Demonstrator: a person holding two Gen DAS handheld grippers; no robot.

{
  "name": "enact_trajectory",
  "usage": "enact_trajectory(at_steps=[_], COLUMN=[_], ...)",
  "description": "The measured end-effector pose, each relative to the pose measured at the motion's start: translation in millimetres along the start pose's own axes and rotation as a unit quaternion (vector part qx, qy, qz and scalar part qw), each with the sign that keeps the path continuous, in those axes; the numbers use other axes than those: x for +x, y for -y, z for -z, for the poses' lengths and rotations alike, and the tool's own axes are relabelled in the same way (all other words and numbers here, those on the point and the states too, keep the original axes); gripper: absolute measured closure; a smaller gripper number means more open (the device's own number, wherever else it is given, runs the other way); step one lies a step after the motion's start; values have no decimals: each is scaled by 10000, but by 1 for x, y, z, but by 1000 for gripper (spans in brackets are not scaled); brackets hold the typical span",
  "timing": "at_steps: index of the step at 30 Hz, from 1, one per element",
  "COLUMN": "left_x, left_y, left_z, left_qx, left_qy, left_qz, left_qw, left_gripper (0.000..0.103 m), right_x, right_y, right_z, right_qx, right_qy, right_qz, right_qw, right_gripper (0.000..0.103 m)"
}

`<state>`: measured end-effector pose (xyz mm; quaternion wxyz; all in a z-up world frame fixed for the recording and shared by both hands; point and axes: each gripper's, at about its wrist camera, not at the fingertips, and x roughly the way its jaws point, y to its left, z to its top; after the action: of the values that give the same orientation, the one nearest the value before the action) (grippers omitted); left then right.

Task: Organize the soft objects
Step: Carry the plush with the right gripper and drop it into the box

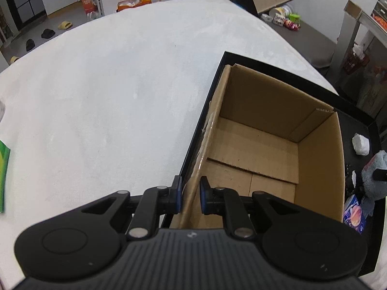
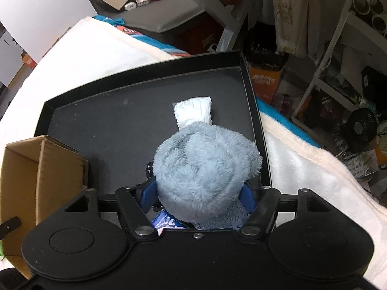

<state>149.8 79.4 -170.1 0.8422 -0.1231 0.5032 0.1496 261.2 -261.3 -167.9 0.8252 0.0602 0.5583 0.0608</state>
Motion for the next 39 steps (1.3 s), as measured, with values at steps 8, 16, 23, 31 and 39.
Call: enact_trajectory(at_steps=[8, 16, 23, 31, 39], left_x=[-6, -7, -7, -10, -12], left_y=[-7, -5, -12, -16, -26], left_z=[5, 6, 5, 6, 8], left_qx=[-57, 46, -28, -102, -180], left_qy=[165, 203, 194, 230, 219], left_qz=[179, 228, 411, 606, 806], left_qw=[9997, 9995, 9990, 9978, 9963], left_gripper=[89, 89, 89, 89, 86], right_x=[-29, -51, -69, -80, -90], right_y=[-14, -32, -54, -84, -117], right_z=[4, 9, 11, 16, 23], right_qx=[-88, -236, -375, -656, -990], right_qy=[312, 502, 672, 805, 873], right_qz=[-51, -122, -232, -393, -559], right_qw=[9995, 9984, 9968, 9938, 9897], right_gripper=[36, 36, 36, 36, 36])
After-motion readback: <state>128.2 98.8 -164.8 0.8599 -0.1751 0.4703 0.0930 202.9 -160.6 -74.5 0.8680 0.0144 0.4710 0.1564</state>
